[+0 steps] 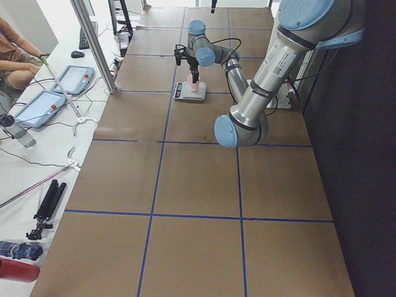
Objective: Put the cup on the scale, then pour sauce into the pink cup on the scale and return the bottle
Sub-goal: 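Withdraw the left gripper from the cup while the right gripper approaches the glass bottle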
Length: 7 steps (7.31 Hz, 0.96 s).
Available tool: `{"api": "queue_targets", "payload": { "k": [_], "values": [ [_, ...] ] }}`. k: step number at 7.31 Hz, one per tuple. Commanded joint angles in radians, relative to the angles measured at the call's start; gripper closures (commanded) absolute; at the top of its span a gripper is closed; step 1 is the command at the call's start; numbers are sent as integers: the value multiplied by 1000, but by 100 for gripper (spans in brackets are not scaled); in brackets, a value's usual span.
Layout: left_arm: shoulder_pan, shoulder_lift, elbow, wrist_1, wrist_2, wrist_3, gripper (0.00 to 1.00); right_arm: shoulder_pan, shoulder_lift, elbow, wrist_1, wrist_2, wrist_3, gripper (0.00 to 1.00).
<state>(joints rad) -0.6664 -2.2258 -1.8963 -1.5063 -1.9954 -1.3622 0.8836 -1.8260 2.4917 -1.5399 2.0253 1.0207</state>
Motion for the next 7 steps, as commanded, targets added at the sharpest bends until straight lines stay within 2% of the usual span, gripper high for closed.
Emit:
{"api": "queue_targets", "payload": {
  "k": [1,2,3,4,5,7],
  "values": [
    [-60,140,-146,70,-3,227,0,-303,2,13,119,-332,238,0],
    [-87,199,-167,69,0,276,0,-371,1,6,151,-421,278,0],
    [-116,263,-193,67,0,405,0,-399,1,-13,190,-459,280,1],
    [-165,344,-222,66,-5,587,0,-413,1,-34,223,-503,282,6],
    [-233,423,-239,63,-5,806,0,-449,1,-60,272,-627,279,8],
    [-403,517,-209,60,-2,1279,0,-492,-2,-147,421,-727,271,1]
  ]
}}
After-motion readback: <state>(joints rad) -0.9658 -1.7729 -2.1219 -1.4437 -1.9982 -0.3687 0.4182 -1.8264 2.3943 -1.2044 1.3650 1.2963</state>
